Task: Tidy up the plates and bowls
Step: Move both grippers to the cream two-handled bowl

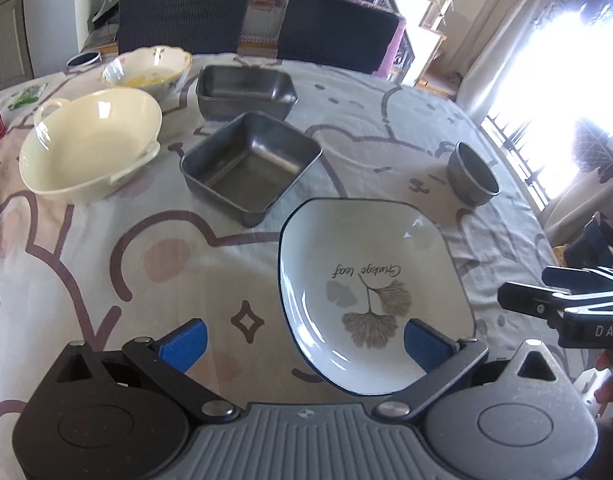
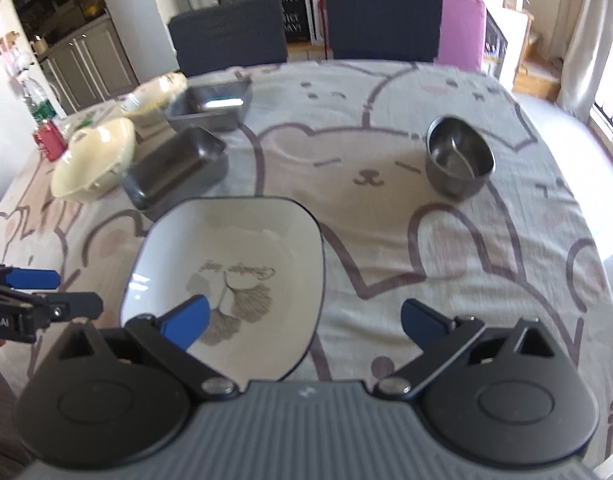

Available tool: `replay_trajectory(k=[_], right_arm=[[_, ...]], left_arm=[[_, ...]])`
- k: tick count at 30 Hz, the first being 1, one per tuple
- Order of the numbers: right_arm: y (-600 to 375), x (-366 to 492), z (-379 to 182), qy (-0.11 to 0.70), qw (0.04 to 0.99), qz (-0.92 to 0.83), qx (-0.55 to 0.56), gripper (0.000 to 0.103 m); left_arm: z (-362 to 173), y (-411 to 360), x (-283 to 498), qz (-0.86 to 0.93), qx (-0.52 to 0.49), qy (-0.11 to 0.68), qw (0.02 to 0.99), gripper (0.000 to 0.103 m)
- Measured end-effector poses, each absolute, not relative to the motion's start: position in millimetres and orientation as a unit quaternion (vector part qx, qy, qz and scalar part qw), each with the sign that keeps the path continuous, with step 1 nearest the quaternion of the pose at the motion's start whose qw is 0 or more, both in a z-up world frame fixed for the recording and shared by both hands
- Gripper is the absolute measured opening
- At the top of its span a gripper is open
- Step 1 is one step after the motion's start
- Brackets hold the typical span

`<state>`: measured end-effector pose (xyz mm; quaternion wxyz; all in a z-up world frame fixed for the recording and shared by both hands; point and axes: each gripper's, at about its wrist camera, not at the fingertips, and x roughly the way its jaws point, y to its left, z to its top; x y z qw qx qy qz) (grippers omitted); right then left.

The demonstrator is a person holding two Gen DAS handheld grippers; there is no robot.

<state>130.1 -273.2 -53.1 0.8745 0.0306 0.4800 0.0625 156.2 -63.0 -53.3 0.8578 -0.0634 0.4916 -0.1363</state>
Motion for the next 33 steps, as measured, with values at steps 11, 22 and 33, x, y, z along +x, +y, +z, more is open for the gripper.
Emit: replay_trajectory(k=[11, 22, 33], right_arm=[[-236.6, 132.6, -29.4, 0.43, 0.899, 0.087, 0.012, 0.103], [-178.8, 163.1, -17.0, 0.381, 0.916, 0.126, 0.01, 0.103], [-111.0, 197.4, -12.3, 0.355, 0.919, 0.16, 0.062, 0.103]], left_arm=[[-21.2, -12.6, 142.7, -0.113, -0.094, 0.433, 0.889, 0.103], [-11.9, 69.7, 160.8, -0.004, -0.123, 0.391, 0.912, 0.103], [-6.4, 135.6, 209.6, 0.073, -0.133, 0.348, 0.925, 0.103]])
